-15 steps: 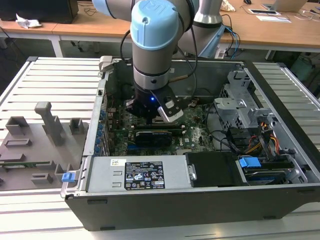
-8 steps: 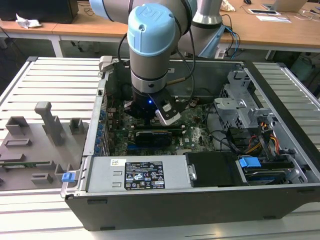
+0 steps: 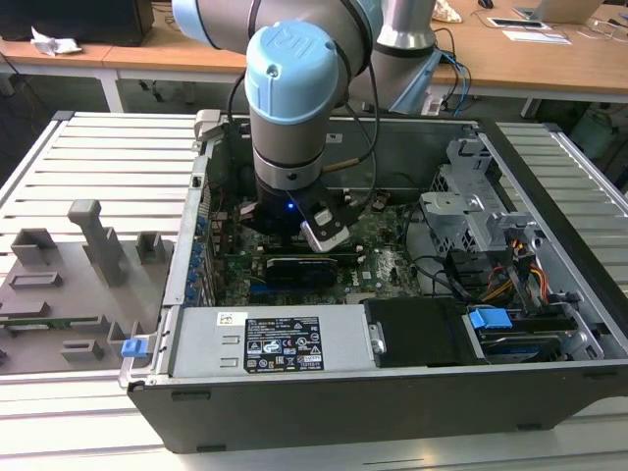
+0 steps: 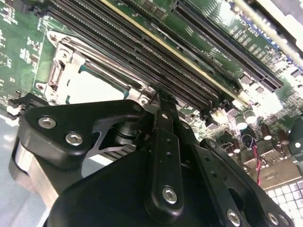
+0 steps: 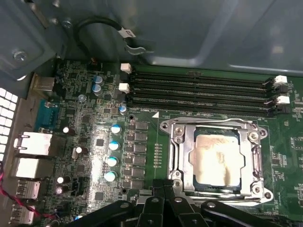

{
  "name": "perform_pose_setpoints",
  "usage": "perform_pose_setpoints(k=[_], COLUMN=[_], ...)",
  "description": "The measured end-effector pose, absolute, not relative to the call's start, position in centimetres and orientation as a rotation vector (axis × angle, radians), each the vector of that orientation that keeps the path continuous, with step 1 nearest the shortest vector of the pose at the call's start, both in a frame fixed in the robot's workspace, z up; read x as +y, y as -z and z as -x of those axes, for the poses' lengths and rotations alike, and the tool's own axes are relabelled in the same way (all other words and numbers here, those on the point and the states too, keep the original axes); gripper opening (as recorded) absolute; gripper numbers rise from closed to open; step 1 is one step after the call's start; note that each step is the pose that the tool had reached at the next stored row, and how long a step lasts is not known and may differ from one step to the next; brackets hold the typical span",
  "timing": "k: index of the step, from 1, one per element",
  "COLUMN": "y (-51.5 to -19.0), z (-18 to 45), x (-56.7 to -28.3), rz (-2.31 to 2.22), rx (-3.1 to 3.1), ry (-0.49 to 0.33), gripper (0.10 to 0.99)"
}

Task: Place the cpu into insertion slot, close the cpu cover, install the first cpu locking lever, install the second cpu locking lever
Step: 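Install the second cpu locking lever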

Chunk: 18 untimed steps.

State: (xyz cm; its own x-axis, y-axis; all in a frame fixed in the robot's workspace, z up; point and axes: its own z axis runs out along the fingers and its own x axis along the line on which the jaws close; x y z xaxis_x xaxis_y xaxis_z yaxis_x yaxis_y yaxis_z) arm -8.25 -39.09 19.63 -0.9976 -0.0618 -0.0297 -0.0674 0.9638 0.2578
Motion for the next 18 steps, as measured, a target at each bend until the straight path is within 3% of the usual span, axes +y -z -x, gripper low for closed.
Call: perform_pose_setpoints(k=[18], y=[-22.3], z=[8.4], x=[-39.0], rz=[0.102], rx=[3.091], ry=[-0.411], gripper=[0.106])
